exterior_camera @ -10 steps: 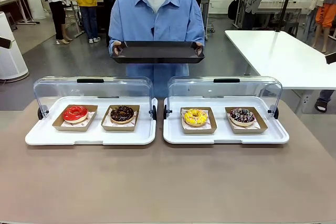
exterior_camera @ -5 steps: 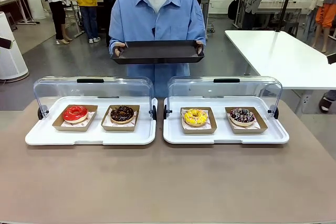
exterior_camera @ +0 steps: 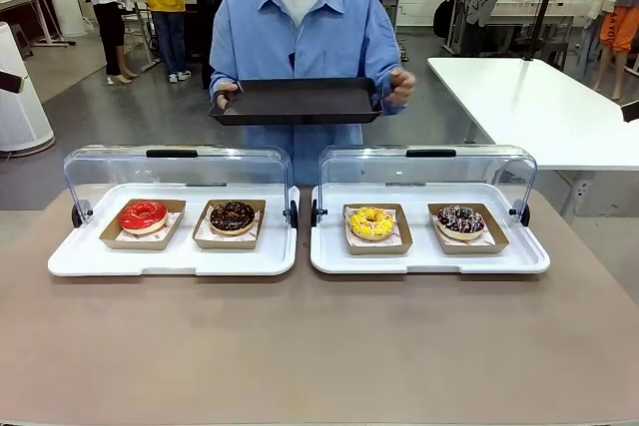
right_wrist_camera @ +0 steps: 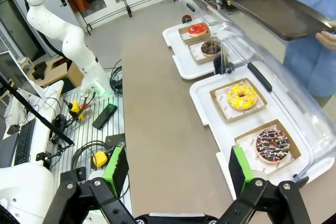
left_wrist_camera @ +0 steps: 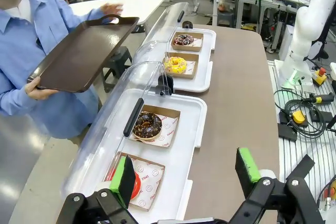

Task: Provide the desired donut to the person.
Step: Pick up and lift the Paper togo box containing the Donut pointed at by the person.

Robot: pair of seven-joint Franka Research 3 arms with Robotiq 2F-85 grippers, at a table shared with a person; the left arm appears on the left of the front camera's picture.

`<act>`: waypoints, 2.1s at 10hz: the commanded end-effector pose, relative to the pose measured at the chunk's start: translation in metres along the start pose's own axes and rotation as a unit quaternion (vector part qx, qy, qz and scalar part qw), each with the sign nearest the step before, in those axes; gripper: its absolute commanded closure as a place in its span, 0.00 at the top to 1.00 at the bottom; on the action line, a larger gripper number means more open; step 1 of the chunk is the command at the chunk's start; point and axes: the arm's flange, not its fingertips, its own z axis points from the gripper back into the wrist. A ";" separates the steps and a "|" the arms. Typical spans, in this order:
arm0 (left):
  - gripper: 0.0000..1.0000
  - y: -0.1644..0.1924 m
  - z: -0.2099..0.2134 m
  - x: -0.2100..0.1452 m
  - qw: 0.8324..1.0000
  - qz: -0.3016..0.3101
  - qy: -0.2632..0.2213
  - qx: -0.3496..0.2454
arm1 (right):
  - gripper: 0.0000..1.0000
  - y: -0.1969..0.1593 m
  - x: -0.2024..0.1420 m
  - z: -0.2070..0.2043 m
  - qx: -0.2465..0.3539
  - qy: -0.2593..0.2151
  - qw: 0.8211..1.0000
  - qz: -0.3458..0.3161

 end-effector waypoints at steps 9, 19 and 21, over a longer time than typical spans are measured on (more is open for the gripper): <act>1.00 0.000 0.000 0.001 1.000 -0.002 0.001 0.000 | 1.00 0.000 0.000 -0.001 0.002 -0.002 1.000 0.000; 1.00 0.000 0.000 0.001 1.000 -0.002 0.001 0.000 | 1.00 0.009 0.014 -0.018 0.004 0.089 0.996 0.028; 1.00 0.000 0.000 0.001 1.000 -0.002 0.001 0.000 | 1.00 0.018 0.034 -0.058 0.015 0.214 0.976 0.048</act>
